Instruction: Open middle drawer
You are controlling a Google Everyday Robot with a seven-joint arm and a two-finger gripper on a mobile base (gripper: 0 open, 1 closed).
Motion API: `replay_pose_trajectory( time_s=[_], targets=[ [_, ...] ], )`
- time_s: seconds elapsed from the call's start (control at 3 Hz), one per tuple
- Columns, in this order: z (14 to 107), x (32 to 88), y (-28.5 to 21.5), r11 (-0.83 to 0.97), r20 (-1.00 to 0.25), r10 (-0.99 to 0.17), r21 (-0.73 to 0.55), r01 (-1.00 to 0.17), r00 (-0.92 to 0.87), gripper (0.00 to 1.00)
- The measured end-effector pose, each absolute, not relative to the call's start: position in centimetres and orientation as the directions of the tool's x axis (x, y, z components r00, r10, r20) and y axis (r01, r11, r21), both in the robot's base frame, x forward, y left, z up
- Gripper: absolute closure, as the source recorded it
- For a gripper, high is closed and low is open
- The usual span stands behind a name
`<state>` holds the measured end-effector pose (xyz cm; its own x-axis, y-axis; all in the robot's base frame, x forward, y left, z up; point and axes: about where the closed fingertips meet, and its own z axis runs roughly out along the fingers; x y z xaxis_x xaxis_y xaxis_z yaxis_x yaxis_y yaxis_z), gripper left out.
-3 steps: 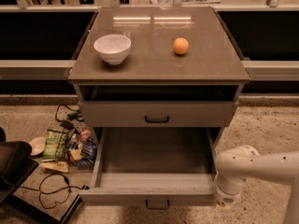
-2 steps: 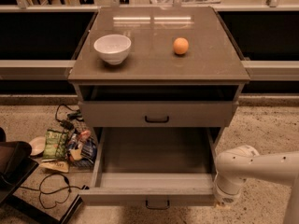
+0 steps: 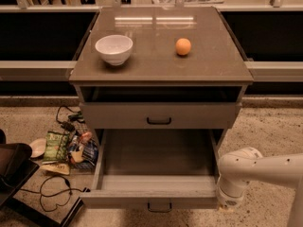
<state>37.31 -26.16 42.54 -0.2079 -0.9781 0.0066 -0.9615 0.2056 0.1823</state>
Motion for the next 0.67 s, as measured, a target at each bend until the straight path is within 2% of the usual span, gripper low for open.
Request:
replay_pose_trajectory(
  time_s=[0.67],
  targets=[
    [42.52, 37.24, -26.17, 0.206, 0.007, -0.978, 0.184, -0.961, -0.208, 0.34]
  ],
)
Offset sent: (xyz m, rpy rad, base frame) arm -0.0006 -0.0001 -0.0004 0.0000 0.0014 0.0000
